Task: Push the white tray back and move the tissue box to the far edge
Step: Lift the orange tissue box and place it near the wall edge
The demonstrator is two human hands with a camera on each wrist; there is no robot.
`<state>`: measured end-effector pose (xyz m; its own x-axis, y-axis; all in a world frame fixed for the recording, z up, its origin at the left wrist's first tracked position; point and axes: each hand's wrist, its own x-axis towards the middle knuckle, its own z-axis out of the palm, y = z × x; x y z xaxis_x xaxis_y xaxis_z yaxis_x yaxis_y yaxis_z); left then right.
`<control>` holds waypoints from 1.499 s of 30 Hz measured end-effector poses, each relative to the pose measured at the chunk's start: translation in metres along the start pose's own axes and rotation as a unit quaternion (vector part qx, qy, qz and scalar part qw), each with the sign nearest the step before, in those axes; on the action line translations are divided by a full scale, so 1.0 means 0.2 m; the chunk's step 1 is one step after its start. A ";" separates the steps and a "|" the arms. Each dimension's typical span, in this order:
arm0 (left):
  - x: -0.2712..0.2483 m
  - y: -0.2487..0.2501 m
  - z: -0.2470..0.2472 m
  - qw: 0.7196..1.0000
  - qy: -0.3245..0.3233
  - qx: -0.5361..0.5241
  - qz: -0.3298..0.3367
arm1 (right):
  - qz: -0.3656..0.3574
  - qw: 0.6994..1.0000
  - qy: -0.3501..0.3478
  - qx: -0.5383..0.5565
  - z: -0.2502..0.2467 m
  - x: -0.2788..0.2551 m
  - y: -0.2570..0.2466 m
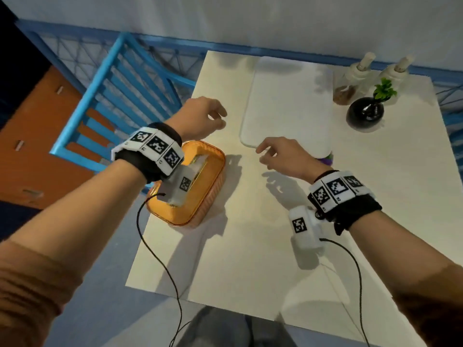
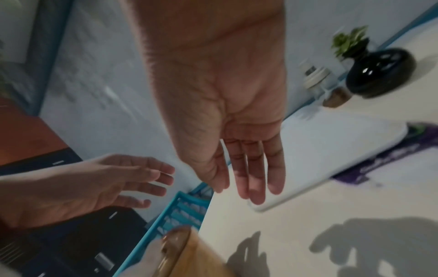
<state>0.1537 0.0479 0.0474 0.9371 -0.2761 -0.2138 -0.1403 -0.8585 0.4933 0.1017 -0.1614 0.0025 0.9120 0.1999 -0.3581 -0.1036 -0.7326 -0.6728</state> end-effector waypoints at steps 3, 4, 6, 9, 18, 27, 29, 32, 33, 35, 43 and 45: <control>-0.15 -0.19 0.04 0.999 0.000 -0.007 -0.052 | 0.011 0.999 -0.023 0.020 0.14 0.01 -0.11; -0.20 -0.24 0.05 0.997 -0.006 -0.013 -0.072 | 0.015 0.999 -0.030 0.026 0.19 0.02 -0.13; -0.30 -0.34 0.10 0.993 -0.016 -0.026 -0.112 | 0.016 0.999 -0.042 0.026 0.26 0.02 -0.17; -0.43 -0.46 0.17 0.987 -0.006 -0.021 -0.162 | 0.005 0.998 -0.054 0.014 0.32 0.01 -0.21; -0.82 -0.55 0.42 0.864 0.033 -0.304 -0.400 | 0.003 0.996 -0.010 0.090 0.45 -0.05 -0.26; -0.67 -0.56 0.45 0.846 0.071 -0.407 -0.337 | 0.050 0.988 0.003 0.148 0.43 0.05 -0.26; -0.57 -0.61 0.40 0.851 0.081 -0.392 -0.339 | 0.046 0.988 0.005 0.149 0.41 0.10 -0.26; -0.39 -0.67 0.32 0.857 0.100 -0.373 -0.343 | 0.046 0.988 0.006 0.145 0.37 0.19 -0.27; -0.33 -0.70 0.29 0.861 0.100 -0.366 -0.338 | 0.044 0.989 0.007 0.144 0.36 0.23 -0.28; -0.20 -0.73 0.23 0.874 0.092 -0.346 -0.328 | 0.040 0.990 0.015 0.136 0.34 0.31 -0.29; 0.36 -0.86 0.09 0.907 0.073 -0.302 -0.284 | 0.045 0.984 0.054 0.161 0.16 0.68 -0.29; 0.50 -0.87 0.06 0.917 0.075 -0.281 -0.272 | 0.058 0.978 0.065 0.190 0.11 0.78 -0.29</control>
<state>0.2684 0.1639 -0.0708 0.8592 0.2245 -0.4598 0.5080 -0.4818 0.7141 0.2409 -0.0745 -0.0283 0.9255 0.0264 -0.3778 -0.3275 -0.4452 -0.8334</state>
